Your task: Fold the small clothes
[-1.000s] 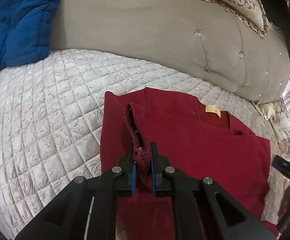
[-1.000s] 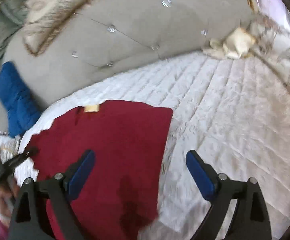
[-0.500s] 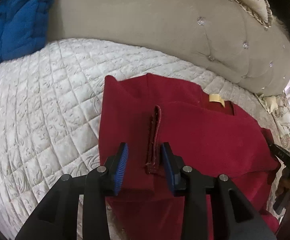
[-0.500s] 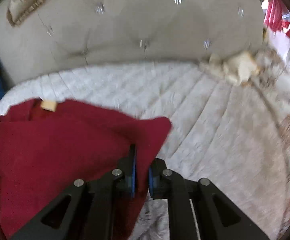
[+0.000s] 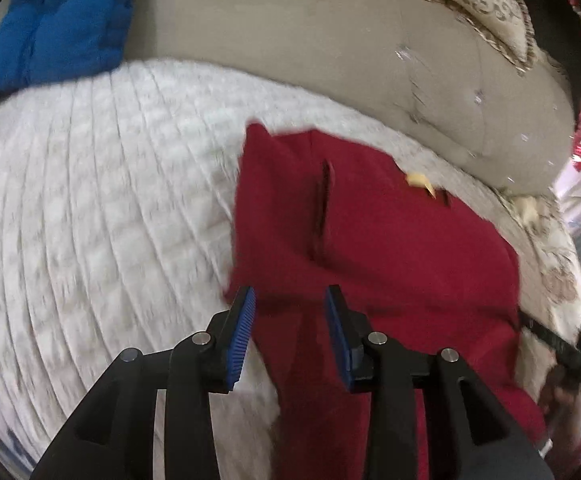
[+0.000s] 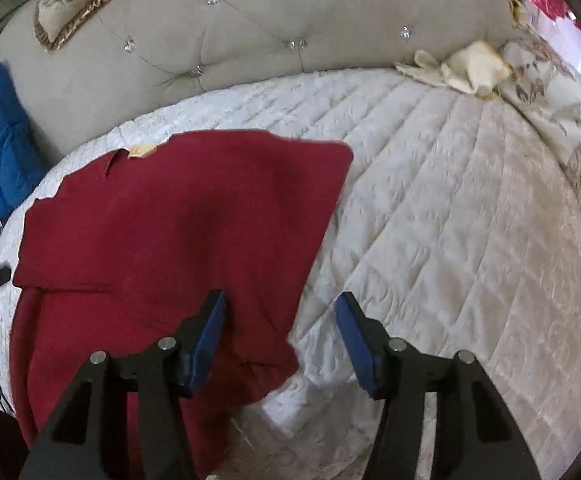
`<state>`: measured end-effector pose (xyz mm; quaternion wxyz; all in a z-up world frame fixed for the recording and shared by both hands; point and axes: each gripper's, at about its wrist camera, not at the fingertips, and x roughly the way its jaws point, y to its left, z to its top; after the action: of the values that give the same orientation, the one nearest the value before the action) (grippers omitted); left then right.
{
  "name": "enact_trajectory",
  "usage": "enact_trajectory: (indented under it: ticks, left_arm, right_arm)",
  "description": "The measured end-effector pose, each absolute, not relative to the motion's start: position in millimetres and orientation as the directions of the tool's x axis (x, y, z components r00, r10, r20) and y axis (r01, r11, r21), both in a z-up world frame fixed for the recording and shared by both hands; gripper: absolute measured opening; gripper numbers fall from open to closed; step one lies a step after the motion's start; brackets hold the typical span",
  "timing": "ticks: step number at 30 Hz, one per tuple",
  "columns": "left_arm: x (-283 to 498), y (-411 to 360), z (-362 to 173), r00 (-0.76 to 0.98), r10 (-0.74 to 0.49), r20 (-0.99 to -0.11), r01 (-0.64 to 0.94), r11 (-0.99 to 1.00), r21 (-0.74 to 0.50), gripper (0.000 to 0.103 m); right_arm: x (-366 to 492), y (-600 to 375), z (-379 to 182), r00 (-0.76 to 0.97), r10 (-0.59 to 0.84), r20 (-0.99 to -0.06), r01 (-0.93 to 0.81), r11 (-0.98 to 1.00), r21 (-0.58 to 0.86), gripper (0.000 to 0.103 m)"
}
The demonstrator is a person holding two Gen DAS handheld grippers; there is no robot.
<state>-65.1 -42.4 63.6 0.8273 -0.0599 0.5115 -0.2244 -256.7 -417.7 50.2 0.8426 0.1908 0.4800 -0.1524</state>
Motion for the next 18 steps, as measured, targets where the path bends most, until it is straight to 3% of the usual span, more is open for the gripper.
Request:
enact_trajectory:
  ticks: [1, 4, 8, 13, 18]
  left_arm:
    - [-72.4, -38.7, 62.3, 0.373, -0.430, -0.822, 0.315, 0.892, -0.324, 0.015]
    - [-91.2, -31.0, 54.5, 0.361, -0.427, -0.829, 0.315, 0.893, -0.322, 0.017]
    - [-90.4, -33.8, 44.3, 0.296, -0.487, -0.822, 0.312, 0.862, -0.399, 0.017]
    - [-74.3, -18.6, 46.6, 0.390, -0.410, -0.824, 0.251, 0.909, -0.333, 0.017]
    - [-44.7, -21.1, 25.2, 0.325, -0.399, -0.857, 0.240, 0.912, -0.333, 0.017]
  right_arm:
    - [-267.5, -415.5, 60.5, 0.532, -0.062, -0.845, 0.446, 0.868, 0.217, 0.060]
    - [-289.4, -403.7, 71.7, 0.564, -0.008, -0.825, 0.416, 0.866, 0.276, 0.074]
    - [-309.9, -378.9, 79.9, 0.549, 0.043, -0.835, 0.378, 0.878, 0.294, 0.075]
    - [-309.7, -309.8, 117.1, 0.632, 0.182, -0.753, 0.165, 0.918, 0.360, 0.075]
    - [-280.1, -256.3, 107.4, 0.592, 0.308, -0.745, 0.041, 0.911, 0.409, 0.075]
